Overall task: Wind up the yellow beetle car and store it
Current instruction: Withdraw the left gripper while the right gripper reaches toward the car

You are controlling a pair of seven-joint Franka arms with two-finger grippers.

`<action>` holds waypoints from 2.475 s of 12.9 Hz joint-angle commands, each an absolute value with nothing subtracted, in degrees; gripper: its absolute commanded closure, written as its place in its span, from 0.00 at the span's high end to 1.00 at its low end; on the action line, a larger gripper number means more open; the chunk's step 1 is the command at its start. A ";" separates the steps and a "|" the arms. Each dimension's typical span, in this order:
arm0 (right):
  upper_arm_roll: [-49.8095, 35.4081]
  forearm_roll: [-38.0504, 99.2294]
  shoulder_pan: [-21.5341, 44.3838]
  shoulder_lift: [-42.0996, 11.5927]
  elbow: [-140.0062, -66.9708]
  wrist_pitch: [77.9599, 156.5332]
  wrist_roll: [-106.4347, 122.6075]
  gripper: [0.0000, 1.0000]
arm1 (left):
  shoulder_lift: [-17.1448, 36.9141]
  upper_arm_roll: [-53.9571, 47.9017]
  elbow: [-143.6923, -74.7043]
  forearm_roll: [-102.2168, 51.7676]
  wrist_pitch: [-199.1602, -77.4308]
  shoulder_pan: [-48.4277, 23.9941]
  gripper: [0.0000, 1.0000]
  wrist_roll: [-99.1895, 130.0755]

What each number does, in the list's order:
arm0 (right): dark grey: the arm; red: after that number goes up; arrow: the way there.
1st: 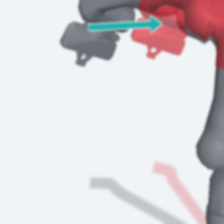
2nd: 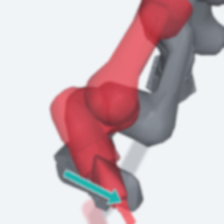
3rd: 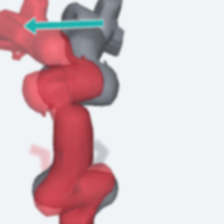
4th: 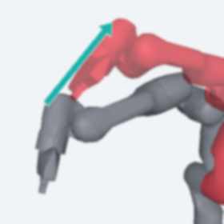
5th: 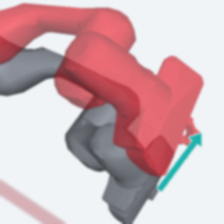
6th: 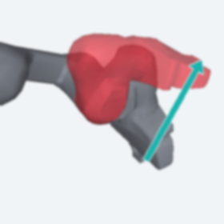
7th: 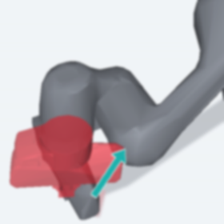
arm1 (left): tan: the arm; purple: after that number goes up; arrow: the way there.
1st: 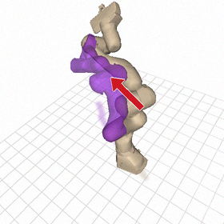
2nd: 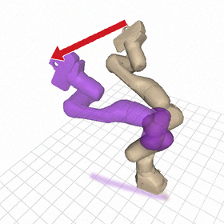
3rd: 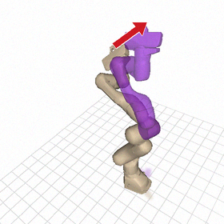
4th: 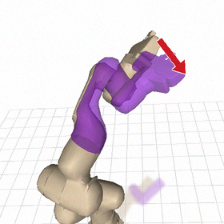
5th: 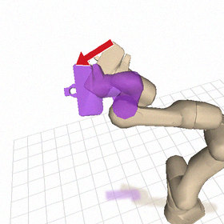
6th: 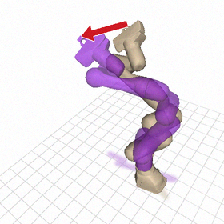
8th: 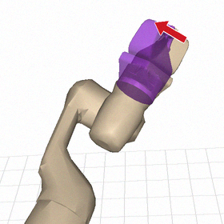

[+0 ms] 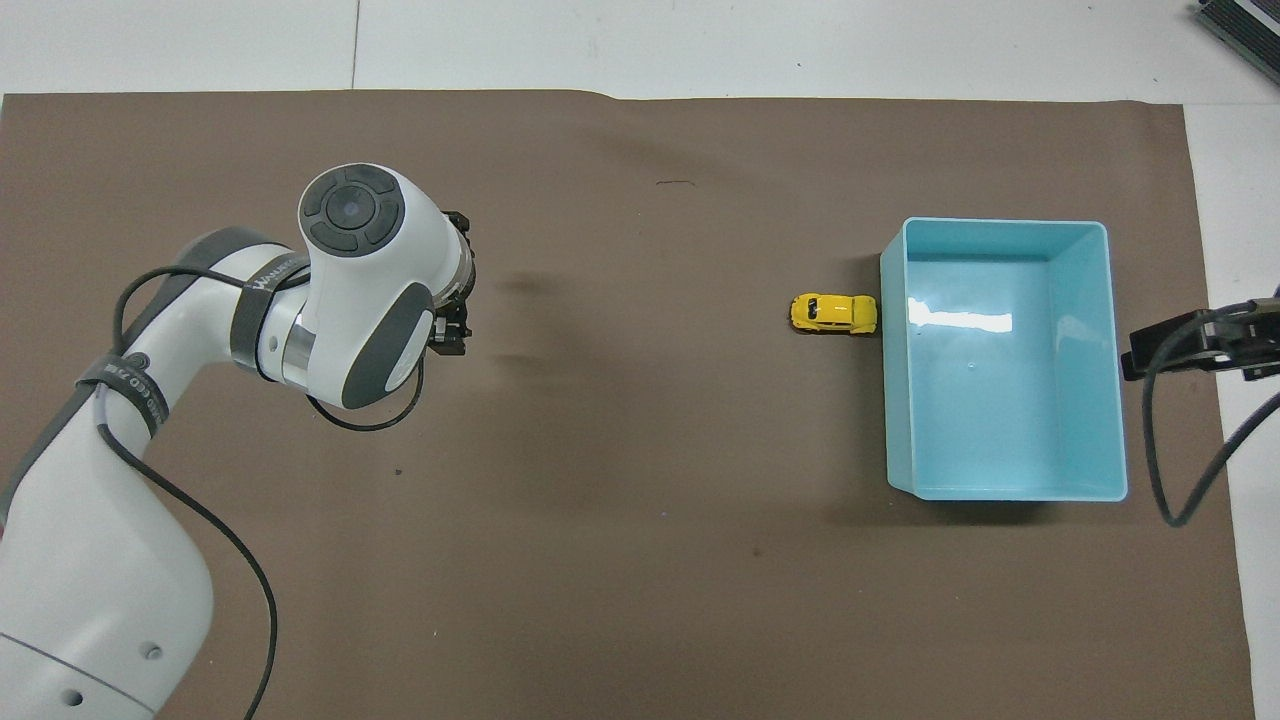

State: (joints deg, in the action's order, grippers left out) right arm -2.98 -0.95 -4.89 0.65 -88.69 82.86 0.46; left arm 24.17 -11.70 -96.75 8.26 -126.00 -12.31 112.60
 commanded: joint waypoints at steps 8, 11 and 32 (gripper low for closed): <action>-3.25 -0.09 -5.36 0.35 -88.07 82.53 -0.09 1.00 | 18.73 -14.84 -94.48 8.35 -123.49 -4.49 1.00 99.86; -3.25 -0.09 -5.36 0.35 -88.07 82.62 0.26 1.00 | 16.36 -15.12 -94.57 8.26 -123.49 -2.55 1.00 92.59; -4.22 0.79 1.84 -12.66 -87.71 98.25 -23.95 1.00 | 5.98 -7.40 -94.40 0.88 -106.27 1.06 1.00 16.11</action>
